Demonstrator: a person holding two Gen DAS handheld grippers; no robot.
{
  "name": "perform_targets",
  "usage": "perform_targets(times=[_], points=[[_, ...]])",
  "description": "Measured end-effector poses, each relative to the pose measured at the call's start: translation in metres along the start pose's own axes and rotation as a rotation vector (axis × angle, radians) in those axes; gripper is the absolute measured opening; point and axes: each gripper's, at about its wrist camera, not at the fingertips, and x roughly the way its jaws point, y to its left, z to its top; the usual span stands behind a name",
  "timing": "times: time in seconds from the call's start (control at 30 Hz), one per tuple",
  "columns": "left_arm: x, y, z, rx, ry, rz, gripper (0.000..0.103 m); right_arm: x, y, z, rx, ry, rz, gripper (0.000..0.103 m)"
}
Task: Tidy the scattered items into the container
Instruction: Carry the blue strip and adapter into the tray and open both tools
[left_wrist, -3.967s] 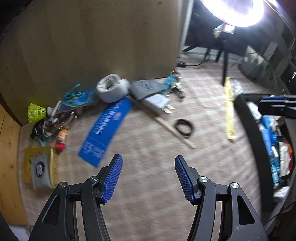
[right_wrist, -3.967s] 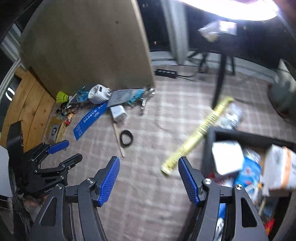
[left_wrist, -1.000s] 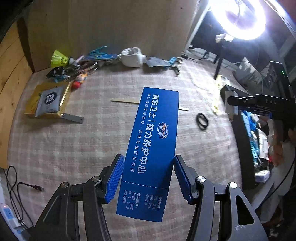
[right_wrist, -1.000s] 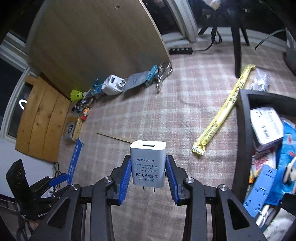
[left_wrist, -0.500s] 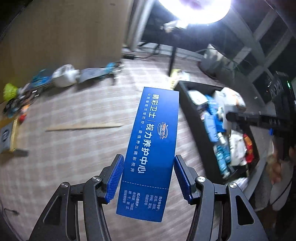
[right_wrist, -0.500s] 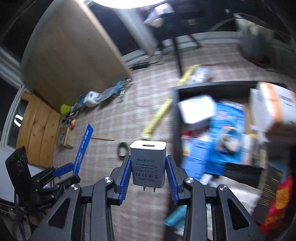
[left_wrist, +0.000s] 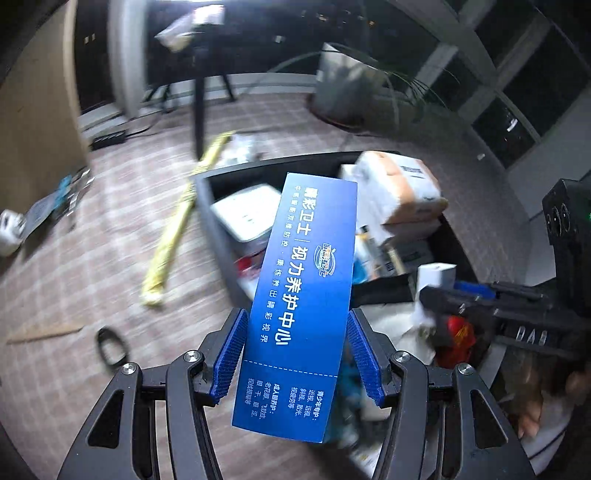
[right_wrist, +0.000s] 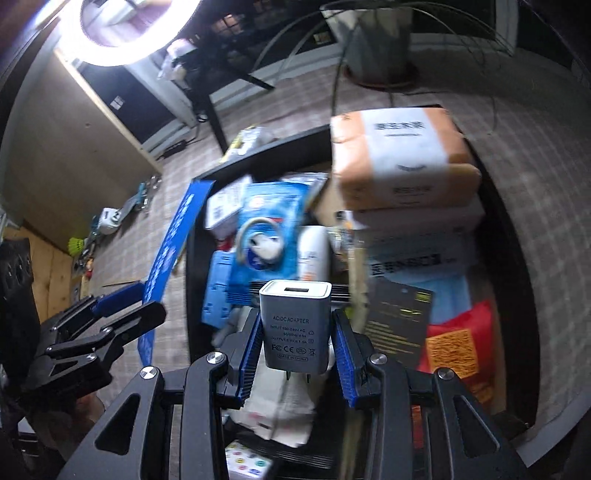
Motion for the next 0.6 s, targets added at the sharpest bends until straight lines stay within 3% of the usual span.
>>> perform_targets(times=[0.23, 0.33, 0.4, 0.53, 0.6], points=[[0.026, -0.027, 0.029, -0.004, 0.019, 0.029, 0.06, 0.003, -0.02, 0.0, 0.035, 0.011, -0.012, 0.034], [0.036, -0.031, 0.039, -0.014, 0.047, -0.057, 0.064, 0.003, -0.021, 0.001, 0.038, 0.011, -0.01, 0.034], [0.039, -0.031, 0.039, -0.01, 0.061, -0.065, 0.066, 0.003, -0.021, 0.003, 0.038, 0.013, -0.008, 0.035], [0.035, -0.022, 0.035, -0.014, 0.05, -0.047, 0.067, -0.003, -0.019, 0.007, 0.046, -0.008, -0.012, 0.049], [0.031, -0.015, 0.033, -0.024, 0.042, -0.042, 0.067, -0.007, -0.017, 0.009, 0.045, -0.019, -0.014, 0.05]])
